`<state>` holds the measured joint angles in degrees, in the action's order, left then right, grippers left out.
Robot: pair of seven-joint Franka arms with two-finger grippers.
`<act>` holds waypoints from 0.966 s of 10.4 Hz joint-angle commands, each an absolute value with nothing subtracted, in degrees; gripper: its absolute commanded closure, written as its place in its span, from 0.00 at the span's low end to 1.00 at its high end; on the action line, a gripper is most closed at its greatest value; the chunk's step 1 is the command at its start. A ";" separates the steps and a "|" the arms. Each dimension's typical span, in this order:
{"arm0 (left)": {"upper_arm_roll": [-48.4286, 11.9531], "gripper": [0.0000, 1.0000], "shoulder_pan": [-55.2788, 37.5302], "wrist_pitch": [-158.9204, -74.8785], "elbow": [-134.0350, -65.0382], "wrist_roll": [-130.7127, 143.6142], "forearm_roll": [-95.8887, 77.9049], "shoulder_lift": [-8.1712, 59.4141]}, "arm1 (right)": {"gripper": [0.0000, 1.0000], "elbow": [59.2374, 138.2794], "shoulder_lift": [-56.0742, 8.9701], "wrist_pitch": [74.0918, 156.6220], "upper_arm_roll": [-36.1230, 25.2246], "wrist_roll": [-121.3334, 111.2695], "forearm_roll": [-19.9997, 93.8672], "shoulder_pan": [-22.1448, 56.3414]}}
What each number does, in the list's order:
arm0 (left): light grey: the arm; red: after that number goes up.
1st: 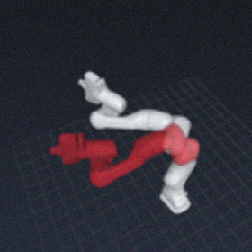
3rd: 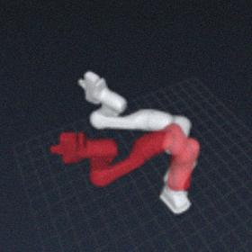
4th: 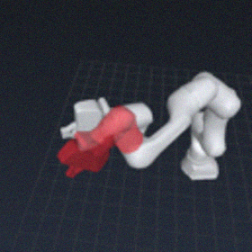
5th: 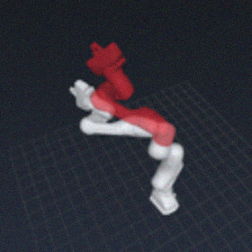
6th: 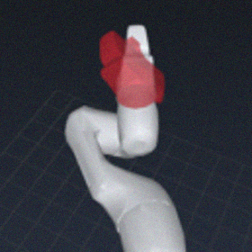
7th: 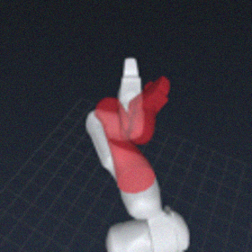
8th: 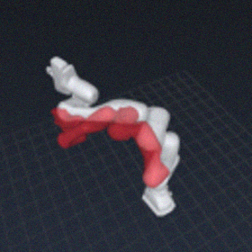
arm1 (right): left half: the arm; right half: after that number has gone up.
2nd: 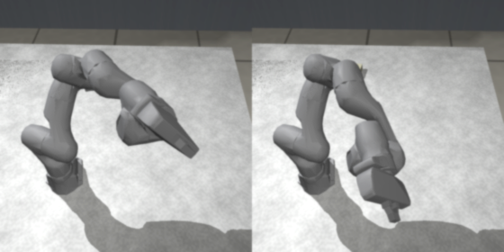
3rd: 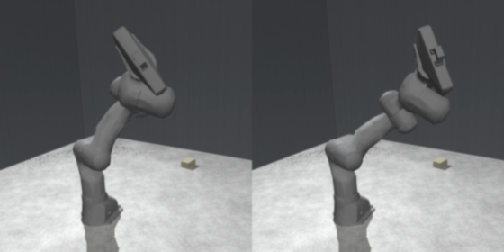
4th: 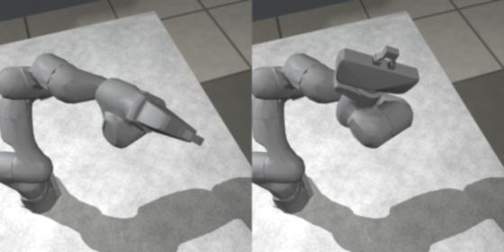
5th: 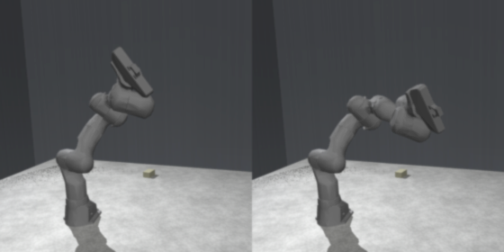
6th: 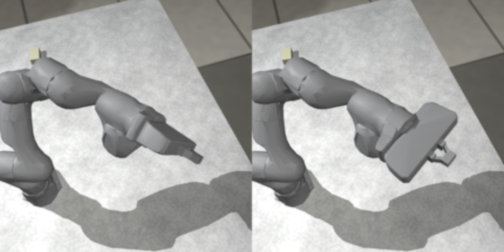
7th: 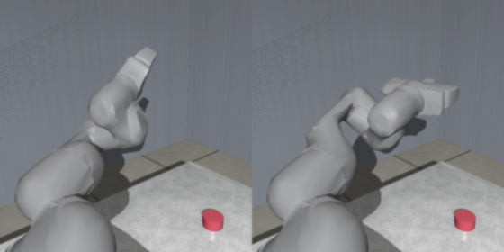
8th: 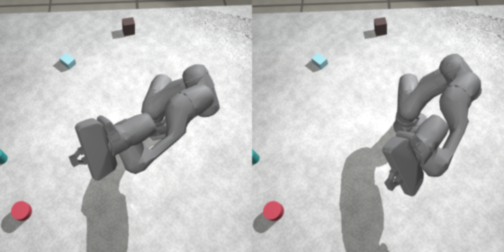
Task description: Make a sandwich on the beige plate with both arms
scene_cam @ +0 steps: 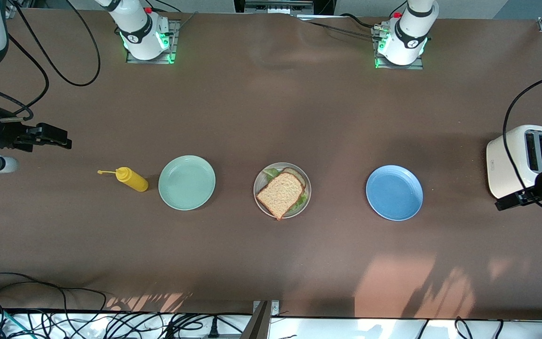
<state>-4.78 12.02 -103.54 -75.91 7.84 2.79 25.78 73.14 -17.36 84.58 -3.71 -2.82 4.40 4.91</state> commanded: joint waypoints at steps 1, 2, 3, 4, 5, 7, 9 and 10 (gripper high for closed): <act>4.55 0.01 7.83 -104.68 -84.01 0.71 -3.68 18.12 | 0.00 72.16 -16.96 83.58 -3.08 -1.93 5.36 5.18; 4.57 0.00 8.34 -104.42 -85.68 0.62 -3.69 16.10 | 0.00 72.07 -16.88 83.58 -2.90 -1.85 5.45 5.45; 4.48 0.00 9.22 -104.15 -87.78 -0.34 -4.13 13.47 | 0.00 71.81 -16.79 83.15 -2.99 -1.93 5.36 6.23; 4.40 0.00 9.14 -104.15 -87.98 -0.35 -4.39 13.53 | 0.00 71.81 -15.57 83.06 -2.90 -1.93 5.45 6.59; 4.31 0.00 8.71 -104.15 -88.24 0.08 -4.31 13.71 | 0.00 71.81 -14.69 83.06 -1.68 -1.41 5.28 7.03; 3.61 0.00 8.79 -103.54 -87.98 0.87 -4.39 13.36 | 0.00 71.72 -13.54 83.06 -1.06 1.92 5.45 7.03; 2.12 0.00 8.70 -100.13 -88.24 1.76 -4.39 13.10 | 0.00 71.63 -13.45 83.06 0.17 2.20 5.54 7.03; 0.98 0.00 8.70 -98.89 -88.33 3.32 -4.39 13.27 | 0.00 71.72 -12.23 83.06 0.61 2.55 5.97 7.03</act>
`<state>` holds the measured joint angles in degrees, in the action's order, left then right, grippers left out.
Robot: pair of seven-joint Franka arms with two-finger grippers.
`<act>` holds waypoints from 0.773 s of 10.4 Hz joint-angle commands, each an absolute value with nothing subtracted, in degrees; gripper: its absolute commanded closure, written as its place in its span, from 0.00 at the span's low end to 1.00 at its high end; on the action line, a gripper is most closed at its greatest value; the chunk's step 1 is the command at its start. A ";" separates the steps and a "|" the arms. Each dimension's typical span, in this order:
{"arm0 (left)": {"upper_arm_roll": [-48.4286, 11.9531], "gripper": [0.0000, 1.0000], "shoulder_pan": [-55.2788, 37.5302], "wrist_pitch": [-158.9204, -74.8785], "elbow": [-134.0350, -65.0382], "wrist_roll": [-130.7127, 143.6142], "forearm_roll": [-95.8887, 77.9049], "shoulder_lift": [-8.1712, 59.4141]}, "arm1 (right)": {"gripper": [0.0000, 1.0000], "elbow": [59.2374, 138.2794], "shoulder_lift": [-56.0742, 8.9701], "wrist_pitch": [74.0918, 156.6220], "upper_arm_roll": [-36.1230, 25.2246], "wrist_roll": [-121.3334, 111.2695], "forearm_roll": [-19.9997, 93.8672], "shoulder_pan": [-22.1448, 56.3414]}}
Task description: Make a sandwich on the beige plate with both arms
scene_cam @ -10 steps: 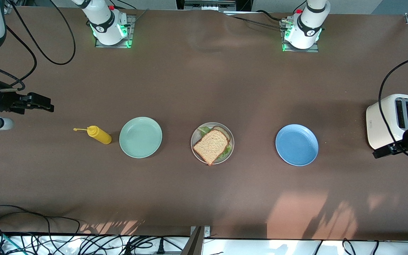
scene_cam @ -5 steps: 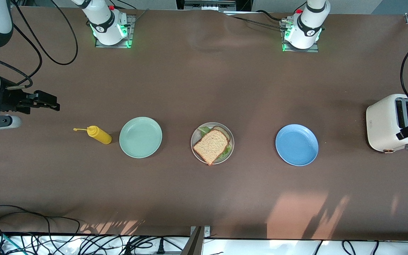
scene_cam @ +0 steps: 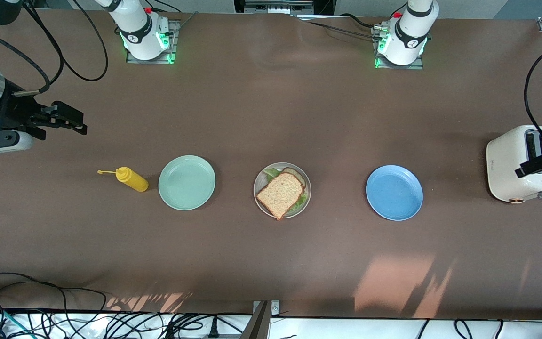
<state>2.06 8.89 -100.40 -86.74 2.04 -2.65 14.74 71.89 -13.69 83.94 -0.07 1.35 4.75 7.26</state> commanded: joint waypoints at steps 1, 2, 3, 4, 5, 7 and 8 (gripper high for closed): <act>-0.86 0.00 8.70 -96.61 -88.33 6.65 -4.13 13.27 | 0.00 71.72 -11.87 83.06 0.96 2.64 6.50 7.03; -1.92 0.00 8.70 -94.42 -88.33 7.46 -3.70 13.27 | 0.00 71.72 -11.78 83.06 0.71 2.38 6.59 6.94; -2.19 0.00 8.70 -93.70 -88.42 7.47 -3.69 13.36 | 0.00 71.72 -11.78 83.06 0.18 2.20 7.46 6.94; -2.28 0.00 8.61 -93.78 -88.07 7.38 -3.60 13.97 | 0.00 71.72 -11.52 83.06 0.09 2.20 8.17 6.94; -2.29 0.00 8.53 -93.95 -87.54 6.86 -3.60 14.76 | 0.00 71.72 -10.82 83.06 0.52 2.28 8.17 6.94; -2.29 0.00 7.21 -94.04 -86.75 6.77 -3.69 14.94 | 0.00 71.63 -9.93 83.58 1.05 2.20 8.35 7.12; -2.37 0.00 6.60 -94.04 -86.57 6.77 -3.87 15.03 | 0.00 71.63 -9.93 83.76 1.40 2.46 8.35 7.38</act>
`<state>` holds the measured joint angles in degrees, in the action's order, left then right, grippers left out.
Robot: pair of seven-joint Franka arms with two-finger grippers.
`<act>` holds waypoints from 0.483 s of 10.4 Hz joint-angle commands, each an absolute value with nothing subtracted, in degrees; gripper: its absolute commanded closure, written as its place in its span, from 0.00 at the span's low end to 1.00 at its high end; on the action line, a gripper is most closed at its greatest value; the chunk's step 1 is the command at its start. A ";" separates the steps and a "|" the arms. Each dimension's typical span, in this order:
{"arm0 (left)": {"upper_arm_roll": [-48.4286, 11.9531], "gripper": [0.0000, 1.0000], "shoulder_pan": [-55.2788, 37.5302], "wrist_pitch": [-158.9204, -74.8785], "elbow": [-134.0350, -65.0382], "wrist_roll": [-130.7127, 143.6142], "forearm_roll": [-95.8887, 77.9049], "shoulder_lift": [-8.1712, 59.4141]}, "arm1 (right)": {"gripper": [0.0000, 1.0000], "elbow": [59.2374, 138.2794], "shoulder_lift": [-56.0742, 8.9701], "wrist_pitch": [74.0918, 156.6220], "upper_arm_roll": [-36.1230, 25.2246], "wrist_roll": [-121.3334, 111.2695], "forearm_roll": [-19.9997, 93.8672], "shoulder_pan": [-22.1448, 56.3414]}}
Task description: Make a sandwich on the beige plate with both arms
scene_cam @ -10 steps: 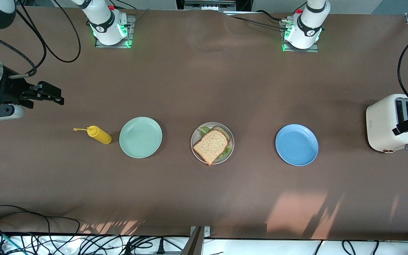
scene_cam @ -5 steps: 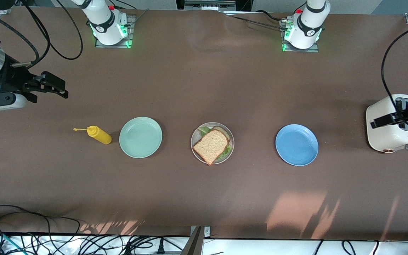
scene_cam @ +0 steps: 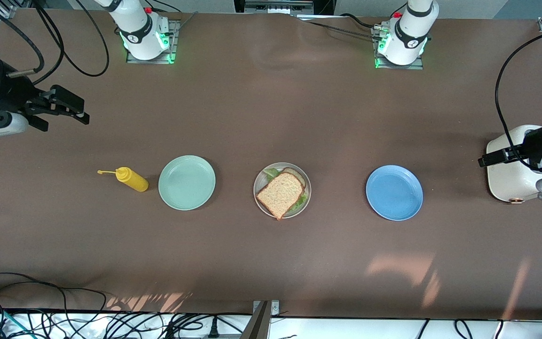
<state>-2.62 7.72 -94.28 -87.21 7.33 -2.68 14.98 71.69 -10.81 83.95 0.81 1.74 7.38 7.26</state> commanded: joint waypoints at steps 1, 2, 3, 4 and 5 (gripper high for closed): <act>-2.37 0.00 5.98 -93.87 -86.57 6.85 -3.87 14.94 | 0.00 71.72 -10.37 83.76 1.23 2.55 8.26 7.38; -2.29 0.00 5.19 -93.78 -86.57 6.77 -3.61 14.94 | 0.00 71.72 -10.55 83.67 1.14 2.64 8.26 7.30; -2.37 0.00 4.75 -93.78 -86.57 6.68 -3.60 15.03 | 0.00 71.81 -10.55 83.50 1.06 2.55 7.91 7.29; -2.37 0.00 4.40 -93.78 -86.66 6.59 -3.60 15.73 | 0.00 71.81 -10.55 83.32 1.14 2.46 7.82 7.38; -2.29 0.00 3.35 -93.78 -86.75 5.90 -3.52 16.52 | 0.00 72.07 -10.72 83.23 1.14 2.46 7.82 7.38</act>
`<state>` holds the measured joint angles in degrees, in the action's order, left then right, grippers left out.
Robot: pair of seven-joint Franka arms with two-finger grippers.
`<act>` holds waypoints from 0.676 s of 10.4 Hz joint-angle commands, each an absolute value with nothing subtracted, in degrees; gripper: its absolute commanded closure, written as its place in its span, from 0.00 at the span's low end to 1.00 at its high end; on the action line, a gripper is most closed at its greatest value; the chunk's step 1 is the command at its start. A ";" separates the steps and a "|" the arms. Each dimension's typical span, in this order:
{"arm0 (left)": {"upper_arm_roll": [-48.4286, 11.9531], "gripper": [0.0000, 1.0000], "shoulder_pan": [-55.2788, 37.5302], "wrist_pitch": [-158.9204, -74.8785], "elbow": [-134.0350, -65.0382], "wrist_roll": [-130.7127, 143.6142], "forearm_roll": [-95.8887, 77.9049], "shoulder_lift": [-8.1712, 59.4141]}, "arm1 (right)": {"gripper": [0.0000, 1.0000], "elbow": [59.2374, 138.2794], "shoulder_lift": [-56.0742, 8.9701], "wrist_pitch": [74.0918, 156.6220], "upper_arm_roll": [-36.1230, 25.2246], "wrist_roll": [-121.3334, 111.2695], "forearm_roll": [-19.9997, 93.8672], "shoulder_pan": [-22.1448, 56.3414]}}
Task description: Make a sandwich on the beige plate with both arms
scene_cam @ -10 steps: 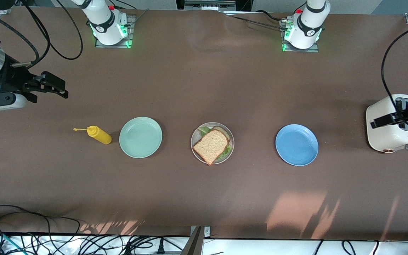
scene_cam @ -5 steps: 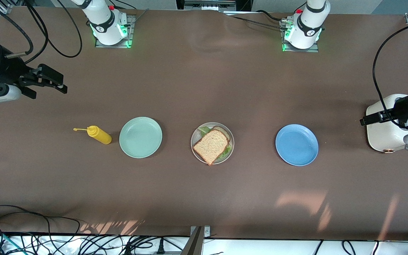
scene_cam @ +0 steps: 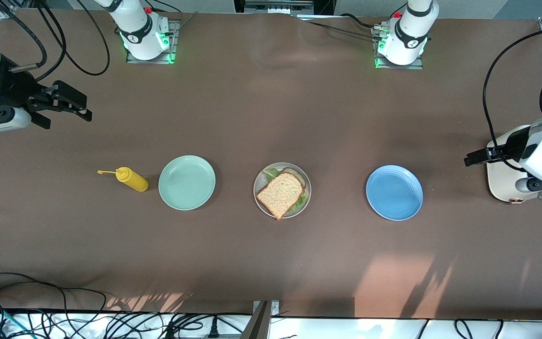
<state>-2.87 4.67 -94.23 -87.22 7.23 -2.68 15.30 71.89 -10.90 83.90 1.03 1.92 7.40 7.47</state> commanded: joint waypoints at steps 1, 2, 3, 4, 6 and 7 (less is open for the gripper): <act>-2.29 0.00 3.08 -93.78 -86.66 4.50 -3.52 16.52 | 0.00 72.42 -10.81 83.41 1.23 2.55 7.91 7.73; -2.29 0.00 3.51 -93.78 -86.66 2.83 -3.17 16.52 | 0.00 72.33 -11.51 83.93 1.23 2.64 8.00 8.17; -1.85 0.00 4.21 -93.78 -86.31 1.94 -2.99 16.44 | 0.00 72.42 -11.77 84.28 1.23 2.64 8.26 8.35; -1.67 0.00 4.22 -93.78 -85.18 2.02 -2.73 16.44 | 0.00 72.33 -12.04 84.81 1.14 2.81 8.44 8.35; -1.67 0.00 5.61 -93.78 -85.17 1.85 -1.85 16.44 | 0.00 72.07 -11.95 84.81 1.32 2.81 8.35 8.61; -1.67 0.00 6.32 -93.78 -84.99 1.85 -1.93 16.44 | 0.00 72.07 -11.78 84.73 1.32 2.81 8.26 8.70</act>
<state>-1.49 5.05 -94.33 -86.02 3.18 -2.55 16.38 72.33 -12.28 84.74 1.23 1.99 7.41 8.51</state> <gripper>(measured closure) 0.000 0.000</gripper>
